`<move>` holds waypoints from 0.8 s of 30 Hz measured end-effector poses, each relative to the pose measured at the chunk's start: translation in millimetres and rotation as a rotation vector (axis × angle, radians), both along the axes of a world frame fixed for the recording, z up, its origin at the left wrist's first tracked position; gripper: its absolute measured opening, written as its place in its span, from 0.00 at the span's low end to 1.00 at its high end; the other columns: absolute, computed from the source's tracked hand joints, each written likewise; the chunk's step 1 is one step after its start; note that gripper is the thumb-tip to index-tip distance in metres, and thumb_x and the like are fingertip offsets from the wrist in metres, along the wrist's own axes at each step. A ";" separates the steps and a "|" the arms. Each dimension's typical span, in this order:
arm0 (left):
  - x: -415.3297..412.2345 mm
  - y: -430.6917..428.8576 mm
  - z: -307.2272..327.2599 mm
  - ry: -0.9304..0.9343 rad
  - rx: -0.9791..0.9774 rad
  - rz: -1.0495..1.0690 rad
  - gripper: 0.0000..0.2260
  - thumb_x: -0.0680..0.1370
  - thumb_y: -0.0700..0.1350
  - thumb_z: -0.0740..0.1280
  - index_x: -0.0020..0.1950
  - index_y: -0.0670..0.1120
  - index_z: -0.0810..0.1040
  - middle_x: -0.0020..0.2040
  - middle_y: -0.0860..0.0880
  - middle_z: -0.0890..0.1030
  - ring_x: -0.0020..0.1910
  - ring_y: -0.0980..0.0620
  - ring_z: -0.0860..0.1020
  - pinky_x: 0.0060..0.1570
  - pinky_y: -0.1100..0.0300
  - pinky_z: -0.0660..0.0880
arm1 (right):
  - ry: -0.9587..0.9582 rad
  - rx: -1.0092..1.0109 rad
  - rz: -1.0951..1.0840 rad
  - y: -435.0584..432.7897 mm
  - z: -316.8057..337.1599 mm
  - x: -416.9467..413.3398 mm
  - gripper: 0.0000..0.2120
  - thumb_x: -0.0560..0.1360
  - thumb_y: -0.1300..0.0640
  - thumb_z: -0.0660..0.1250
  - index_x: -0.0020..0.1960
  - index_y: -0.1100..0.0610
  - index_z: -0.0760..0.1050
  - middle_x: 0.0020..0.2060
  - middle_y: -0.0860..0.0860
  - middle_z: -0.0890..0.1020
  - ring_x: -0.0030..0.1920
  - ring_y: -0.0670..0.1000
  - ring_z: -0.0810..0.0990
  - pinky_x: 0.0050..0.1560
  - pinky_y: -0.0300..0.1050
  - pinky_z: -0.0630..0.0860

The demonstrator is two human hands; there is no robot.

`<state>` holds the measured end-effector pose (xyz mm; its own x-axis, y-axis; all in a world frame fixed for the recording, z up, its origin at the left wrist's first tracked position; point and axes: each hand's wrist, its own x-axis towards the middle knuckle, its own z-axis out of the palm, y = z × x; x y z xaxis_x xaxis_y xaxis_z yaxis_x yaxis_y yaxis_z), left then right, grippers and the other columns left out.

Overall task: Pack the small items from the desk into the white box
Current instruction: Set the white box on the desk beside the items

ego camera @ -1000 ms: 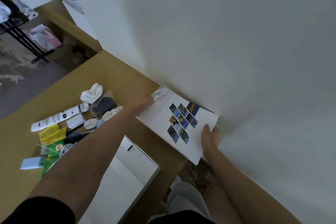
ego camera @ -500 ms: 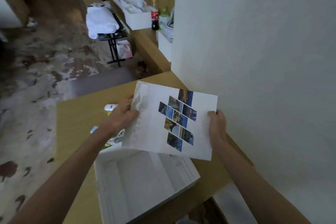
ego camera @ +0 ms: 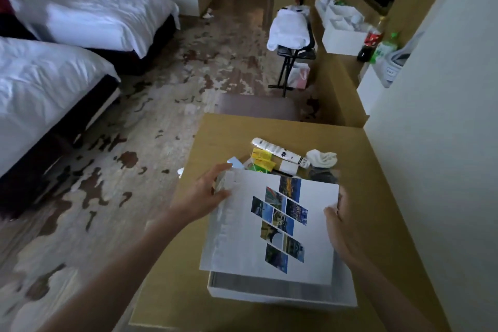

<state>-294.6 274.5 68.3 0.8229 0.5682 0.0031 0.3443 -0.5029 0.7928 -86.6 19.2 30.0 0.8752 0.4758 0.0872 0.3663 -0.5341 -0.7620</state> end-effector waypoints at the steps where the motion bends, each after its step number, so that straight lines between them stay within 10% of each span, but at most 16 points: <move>1: 1.1 -5.4 -2.3 0.010 -0.009 0.007 0.25 0.75 0.43 0.68 0.69 0.56 0.65 0.61 0.49 0.75 0.47 0.48 0.77 0.46 0.53 0.77 | -0.054 -0.007 0.001 -3.8 -0.9 0.2 0.26 0.74 0.57 0.63 0.71 0.52 0.63 0.61 0.47 0.76 0.60 0.45 0.74 0.66 0.55 0.71; 7: 12.9 -26.7 -6.2 0.054 0.002 -0.043 0.28 0.74 0.40 0.68 0.70 0.57 0.63 0.58 0.50 0.72 0.50 0.50 0.75 0.49 0.57 0.74 | 0.014 -0.015 0.099 -23.6 2.6 4.5 0.27 0.77 0.55 0.57 0.74 0.44 0.57 0.61 0.60 0.76 0.50 0.47 0.76 0.53 0.49 0.76; 16: 23.3 -45.6 -22.5 0.439 0.210 -0.167 0.28 0.74 0.42 0.65 0.71 0.54 0.59 0.60 0.42 0.70 0.54 0.42 0.74 0.47 0.56 0.70 | -0.423 -0.457 0.219 -25.8 -2.9 -11.6 0.11 0.81 0.51 0.58 0.60 0.53 0.74 0.52 0.52 0.72 0.30 0.42 0.70 0.27 0.30 0.63; 24: 38.7 -57.2 -20.4 0.541 0.511 -0.131 0.15 0.75 0.41 0.60 0.61 0.42 0.67 0.58 0.41 0.73 0.53 0.42 0.74 0.44 0.51 0.73 | -0.700 -0.729 0.354 -7.7 -1.9 3.4 0.15 0.80 0.49 0.55 0.55 0.53 0.76 0.50 0.51 0.81 0.53 0.52 0.75 0.56 0.52 0.71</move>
<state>-255.9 217.4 47.8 0.8453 0.5016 -0.1842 0.5312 -0.8263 0.1874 -83.2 11.5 28.1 0.5428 0.8328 0.1089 0.8215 -0.5534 0.1374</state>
